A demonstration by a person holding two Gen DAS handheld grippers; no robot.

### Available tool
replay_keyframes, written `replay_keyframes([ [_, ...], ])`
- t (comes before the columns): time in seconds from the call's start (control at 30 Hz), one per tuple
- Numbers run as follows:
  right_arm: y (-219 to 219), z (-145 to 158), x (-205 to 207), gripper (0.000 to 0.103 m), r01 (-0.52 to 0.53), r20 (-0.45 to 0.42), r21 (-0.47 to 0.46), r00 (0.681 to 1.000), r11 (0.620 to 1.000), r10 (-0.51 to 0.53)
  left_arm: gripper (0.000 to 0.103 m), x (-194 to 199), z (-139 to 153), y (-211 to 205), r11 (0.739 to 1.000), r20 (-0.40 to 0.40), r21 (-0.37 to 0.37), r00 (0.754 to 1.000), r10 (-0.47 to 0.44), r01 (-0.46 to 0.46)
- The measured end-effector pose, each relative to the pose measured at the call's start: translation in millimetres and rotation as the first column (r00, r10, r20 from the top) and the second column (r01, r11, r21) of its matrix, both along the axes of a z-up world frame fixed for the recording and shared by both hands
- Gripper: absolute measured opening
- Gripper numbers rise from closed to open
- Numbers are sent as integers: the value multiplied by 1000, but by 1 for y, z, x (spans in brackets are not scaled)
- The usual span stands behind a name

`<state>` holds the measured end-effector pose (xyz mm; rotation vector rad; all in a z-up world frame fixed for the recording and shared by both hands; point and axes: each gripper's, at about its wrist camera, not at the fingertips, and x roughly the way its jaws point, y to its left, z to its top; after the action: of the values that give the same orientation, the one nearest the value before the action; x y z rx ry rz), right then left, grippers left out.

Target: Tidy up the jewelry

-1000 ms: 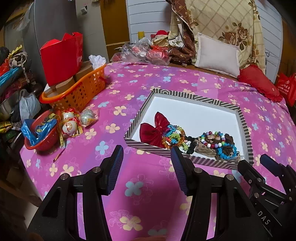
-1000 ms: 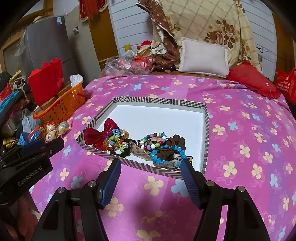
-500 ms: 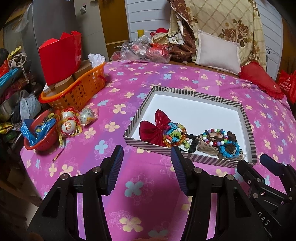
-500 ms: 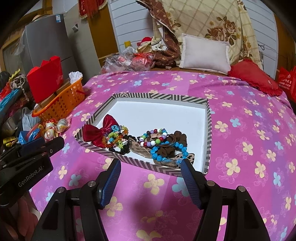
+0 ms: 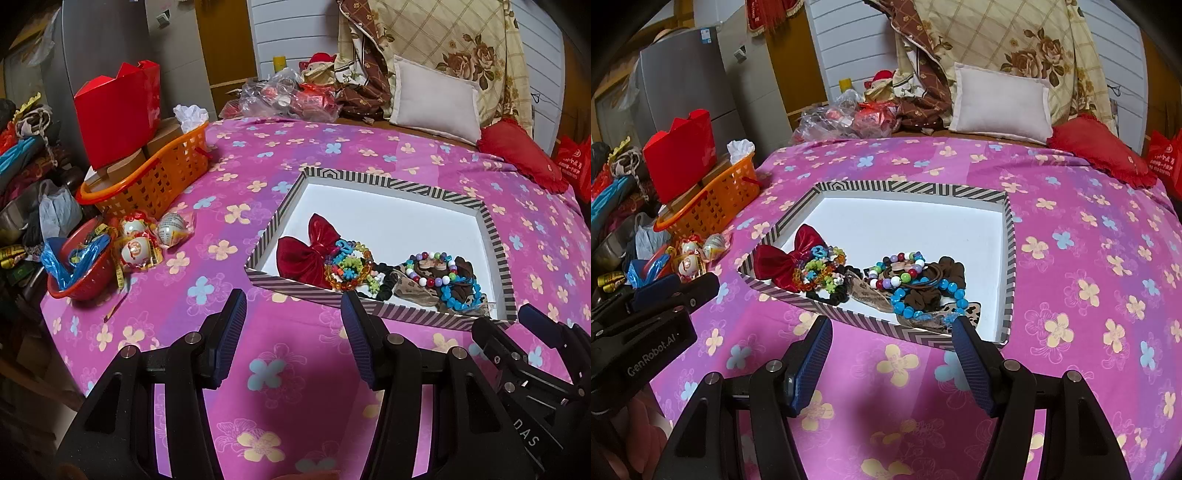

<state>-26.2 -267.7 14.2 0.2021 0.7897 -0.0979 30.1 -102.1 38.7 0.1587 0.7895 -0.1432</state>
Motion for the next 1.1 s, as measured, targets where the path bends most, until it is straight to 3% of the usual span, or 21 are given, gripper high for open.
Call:
replay_keyframes([
  [1.1,2,-7,7,65,-3,-16,9,1000,1000,3,53,4,-8,1,1000,-19,5,1000,9,-9],
])
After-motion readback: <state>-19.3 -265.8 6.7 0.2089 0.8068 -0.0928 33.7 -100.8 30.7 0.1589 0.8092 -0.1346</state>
